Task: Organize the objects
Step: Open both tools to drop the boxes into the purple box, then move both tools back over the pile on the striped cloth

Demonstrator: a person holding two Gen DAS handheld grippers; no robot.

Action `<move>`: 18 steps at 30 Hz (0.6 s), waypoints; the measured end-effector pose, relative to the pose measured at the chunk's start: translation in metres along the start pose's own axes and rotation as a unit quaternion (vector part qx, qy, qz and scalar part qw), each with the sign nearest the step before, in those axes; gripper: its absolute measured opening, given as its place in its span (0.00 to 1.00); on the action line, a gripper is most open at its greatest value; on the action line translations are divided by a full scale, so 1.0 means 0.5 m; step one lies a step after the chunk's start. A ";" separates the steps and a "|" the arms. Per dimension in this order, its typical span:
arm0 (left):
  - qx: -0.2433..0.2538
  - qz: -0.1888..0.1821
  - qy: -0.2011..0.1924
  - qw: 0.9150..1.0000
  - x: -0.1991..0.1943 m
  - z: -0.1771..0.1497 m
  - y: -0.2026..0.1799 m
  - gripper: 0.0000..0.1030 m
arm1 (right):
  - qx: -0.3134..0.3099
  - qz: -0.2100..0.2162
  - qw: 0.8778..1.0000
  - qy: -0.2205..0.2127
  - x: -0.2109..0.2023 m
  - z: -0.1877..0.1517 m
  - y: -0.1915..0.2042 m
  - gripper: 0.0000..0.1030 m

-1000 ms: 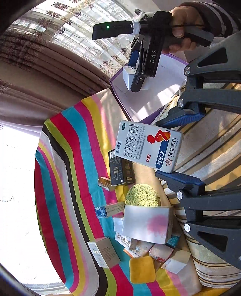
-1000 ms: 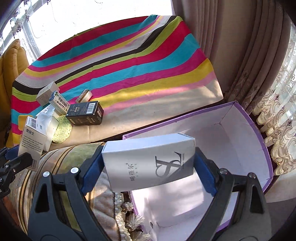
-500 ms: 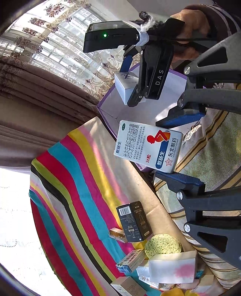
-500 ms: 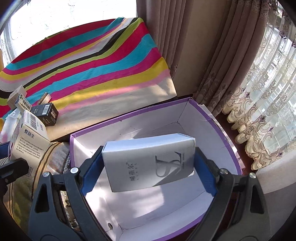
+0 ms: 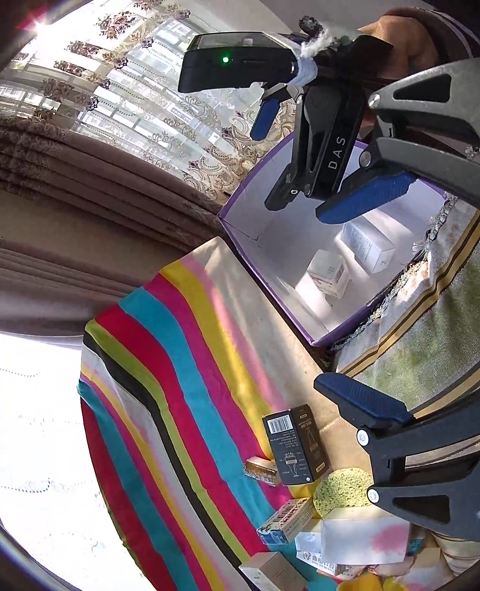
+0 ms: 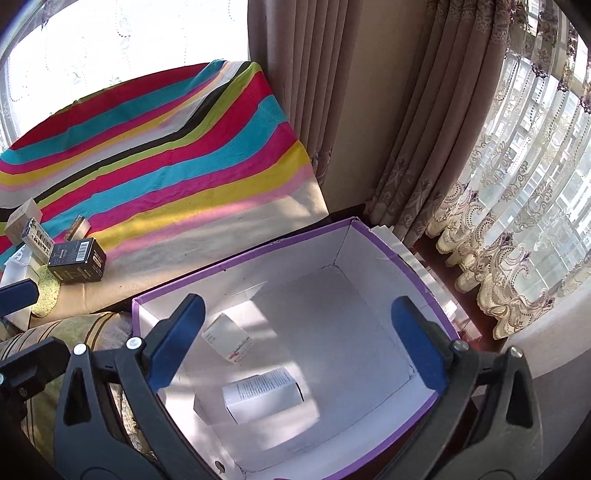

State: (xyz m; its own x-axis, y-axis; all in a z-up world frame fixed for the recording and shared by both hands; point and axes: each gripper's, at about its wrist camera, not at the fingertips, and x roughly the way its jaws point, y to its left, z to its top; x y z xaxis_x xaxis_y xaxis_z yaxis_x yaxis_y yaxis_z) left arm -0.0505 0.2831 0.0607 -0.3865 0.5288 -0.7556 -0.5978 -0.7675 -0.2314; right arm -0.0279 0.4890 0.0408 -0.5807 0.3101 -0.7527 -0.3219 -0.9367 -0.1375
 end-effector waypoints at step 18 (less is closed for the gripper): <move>-0.034 0.088 -0.086 0.992 -0.119 -0.040 0.113 0.82 | -0.009 0.042 0.999 0.003 -0.019 0.003 0.055 0.99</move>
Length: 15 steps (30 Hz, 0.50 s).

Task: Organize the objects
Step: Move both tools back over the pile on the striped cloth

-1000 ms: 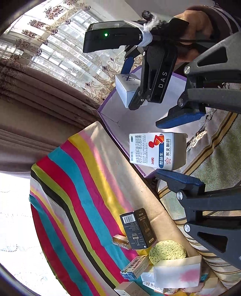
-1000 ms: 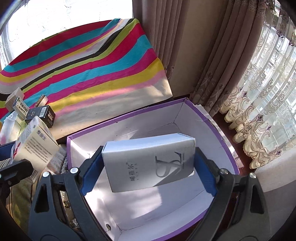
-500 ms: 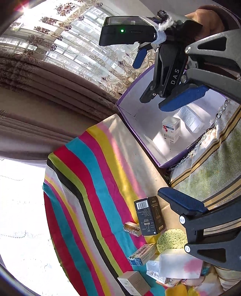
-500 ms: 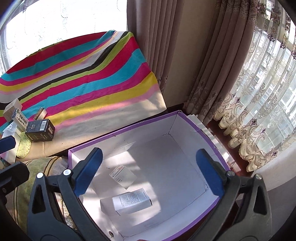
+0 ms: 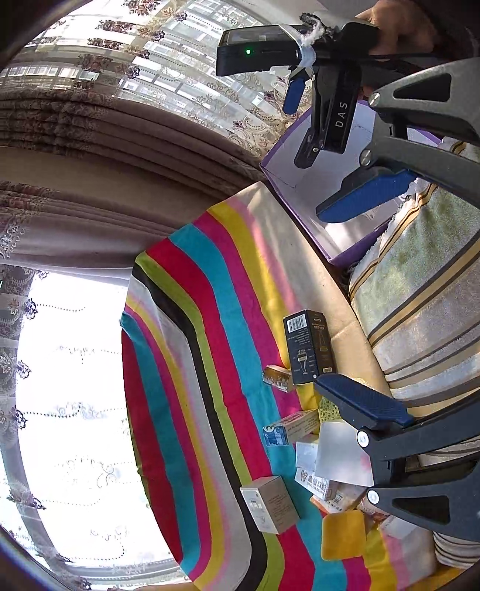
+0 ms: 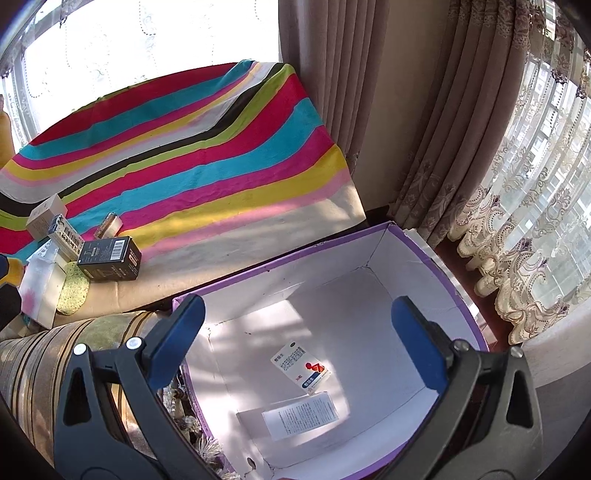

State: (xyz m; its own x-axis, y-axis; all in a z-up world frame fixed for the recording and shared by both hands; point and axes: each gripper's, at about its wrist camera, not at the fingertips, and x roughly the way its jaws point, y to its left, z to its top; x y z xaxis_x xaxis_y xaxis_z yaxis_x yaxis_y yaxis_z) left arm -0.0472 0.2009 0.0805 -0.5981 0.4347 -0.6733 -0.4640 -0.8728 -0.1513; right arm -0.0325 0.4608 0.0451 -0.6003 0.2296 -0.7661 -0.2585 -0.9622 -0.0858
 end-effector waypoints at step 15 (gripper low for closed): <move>-0.089 0.039 0.011 0.995 -0.068 -0.063 0.165 0.82 | -0.014 0.081 0.997 0.014 -0.014 -0.004 0.051 0.99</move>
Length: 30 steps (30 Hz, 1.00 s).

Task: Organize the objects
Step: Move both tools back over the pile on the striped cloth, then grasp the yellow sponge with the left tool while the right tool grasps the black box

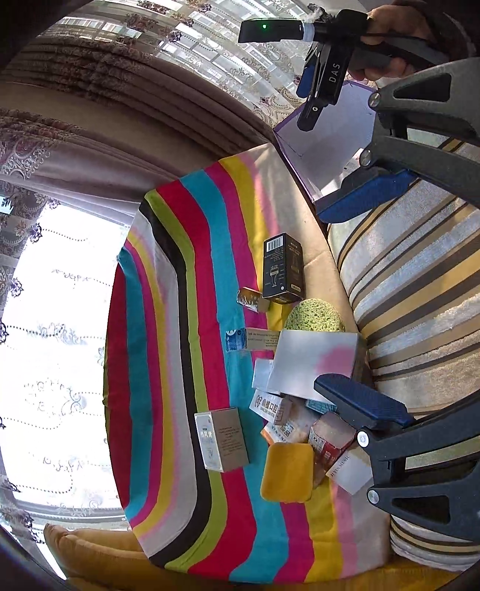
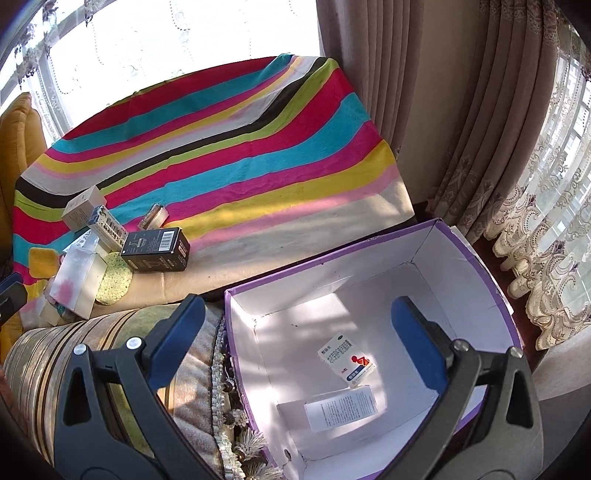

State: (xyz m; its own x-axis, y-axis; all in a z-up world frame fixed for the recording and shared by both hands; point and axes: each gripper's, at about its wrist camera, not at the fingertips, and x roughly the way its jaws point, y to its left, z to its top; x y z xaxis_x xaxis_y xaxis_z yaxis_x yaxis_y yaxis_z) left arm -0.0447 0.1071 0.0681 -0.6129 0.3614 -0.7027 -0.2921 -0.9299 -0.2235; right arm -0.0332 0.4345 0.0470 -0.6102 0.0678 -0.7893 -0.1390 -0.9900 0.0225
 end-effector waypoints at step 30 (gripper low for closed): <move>-0.098 0.118 0.041 0.987 0.029 0.010 0.263 0.82 | -0.089 0.112 0.987 0.078 0.099 0.035 0.231 0.99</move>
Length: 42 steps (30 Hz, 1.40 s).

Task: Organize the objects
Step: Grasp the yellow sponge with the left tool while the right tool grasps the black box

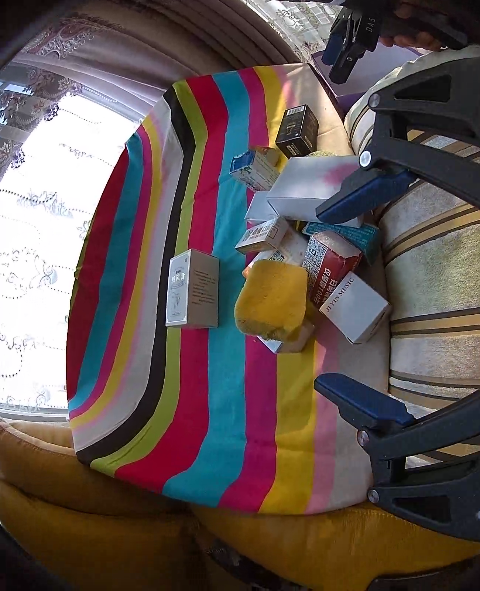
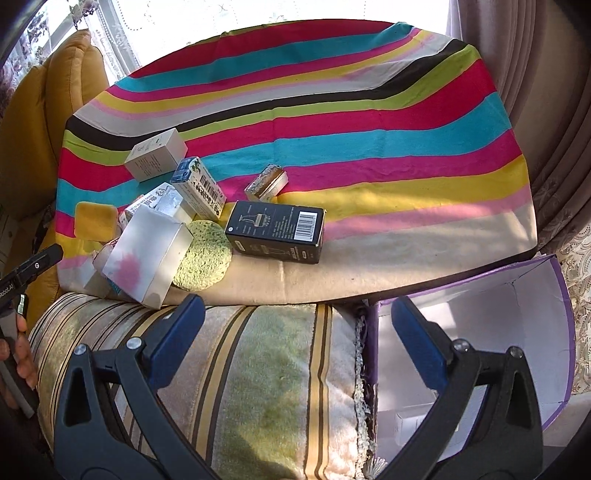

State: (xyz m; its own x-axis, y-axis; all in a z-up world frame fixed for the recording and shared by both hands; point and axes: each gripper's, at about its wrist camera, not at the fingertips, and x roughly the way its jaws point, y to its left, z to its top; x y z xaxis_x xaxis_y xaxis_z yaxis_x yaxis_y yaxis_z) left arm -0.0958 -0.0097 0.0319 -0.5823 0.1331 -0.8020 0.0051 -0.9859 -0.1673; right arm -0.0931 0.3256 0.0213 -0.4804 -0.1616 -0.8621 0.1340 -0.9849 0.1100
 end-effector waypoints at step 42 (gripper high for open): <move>0.044 0.048 -0.017 0.998 0.091 0.046 -0.035 0.37 | -0.008 -0.066 0.996 0.052 0.198 0.118 0.063 0.99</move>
State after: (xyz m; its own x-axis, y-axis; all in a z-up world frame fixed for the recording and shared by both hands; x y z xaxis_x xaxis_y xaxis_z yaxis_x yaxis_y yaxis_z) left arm -0.1409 0.0112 0.0115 -0.6092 0.0351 -0.7922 -0.0078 -0.9992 -0.0383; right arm -0.1876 0.2748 -0.0315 -0.4024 -0.0221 -0.9152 0.0896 -0.9959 -0.0154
